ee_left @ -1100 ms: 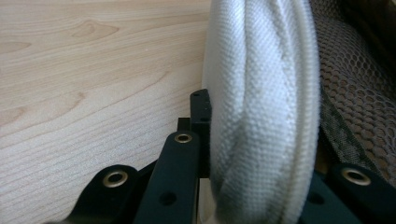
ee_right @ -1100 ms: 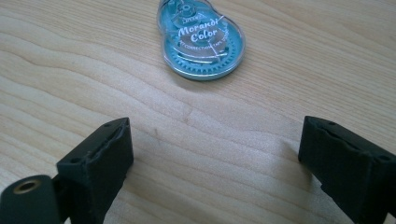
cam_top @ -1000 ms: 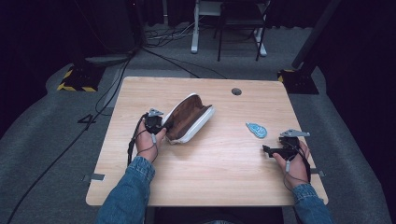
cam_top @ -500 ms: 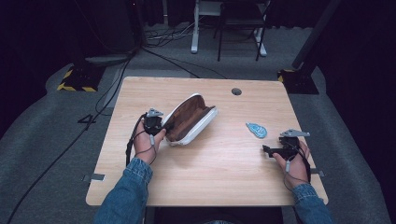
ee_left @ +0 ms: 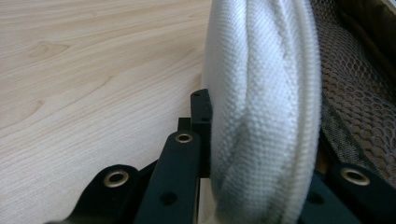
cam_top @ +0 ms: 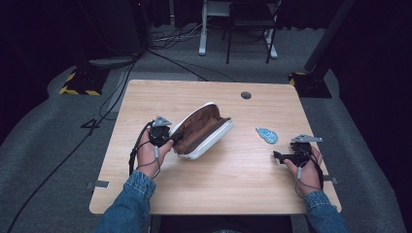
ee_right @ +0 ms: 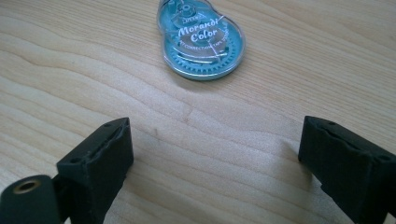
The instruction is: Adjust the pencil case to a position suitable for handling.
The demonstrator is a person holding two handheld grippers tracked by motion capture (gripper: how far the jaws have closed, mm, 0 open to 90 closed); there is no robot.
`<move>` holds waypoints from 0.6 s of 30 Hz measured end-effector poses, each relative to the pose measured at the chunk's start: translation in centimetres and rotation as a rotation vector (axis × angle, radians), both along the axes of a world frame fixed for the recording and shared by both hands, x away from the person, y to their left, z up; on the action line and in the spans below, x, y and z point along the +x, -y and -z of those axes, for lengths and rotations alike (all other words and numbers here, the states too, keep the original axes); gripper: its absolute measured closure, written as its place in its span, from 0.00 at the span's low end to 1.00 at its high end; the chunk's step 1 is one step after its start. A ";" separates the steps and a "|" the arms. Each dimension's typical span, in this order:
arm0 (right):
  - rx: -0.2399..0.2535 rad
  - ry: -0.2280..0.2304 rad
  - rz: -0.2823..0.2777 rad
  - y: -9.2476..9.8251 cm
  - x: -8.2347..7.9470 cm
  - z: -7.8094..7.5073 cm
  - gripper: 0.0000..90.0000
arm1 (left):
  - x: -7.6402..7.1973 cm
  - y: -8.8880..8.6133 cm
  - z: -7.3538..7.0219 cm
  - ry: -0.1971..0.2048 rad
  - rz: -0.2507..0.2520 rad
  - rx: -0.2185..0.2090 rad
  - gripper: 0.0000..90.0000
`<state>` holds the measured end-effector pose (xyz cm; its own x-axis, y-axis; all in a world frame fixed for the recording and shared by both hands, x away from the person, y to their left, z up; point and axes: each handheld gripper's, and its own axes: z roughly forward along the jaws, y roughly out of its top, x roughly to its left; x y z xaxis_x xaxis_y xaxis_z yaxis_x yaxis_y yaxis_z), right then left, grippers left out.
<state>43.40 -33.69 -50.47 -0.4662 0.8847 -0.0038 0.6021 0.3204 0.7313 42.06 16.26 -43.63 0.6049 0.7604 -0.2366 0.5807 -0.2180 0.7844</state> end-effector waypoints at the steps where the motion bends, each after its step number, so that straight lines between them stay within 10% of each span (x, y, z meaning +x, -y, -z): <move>1: 0.000 0.000 0.000 0.0 0.0 0.0 0.11 | -0.5 0.1 -0.3 -0.001 0.016 -0.003 0.95; 18: 0.001 0.001 0.006 -0.1 0.1 0.0 0.11 | -4.0 1.4 -0.7 -0.018 0.138 -0.003 0.95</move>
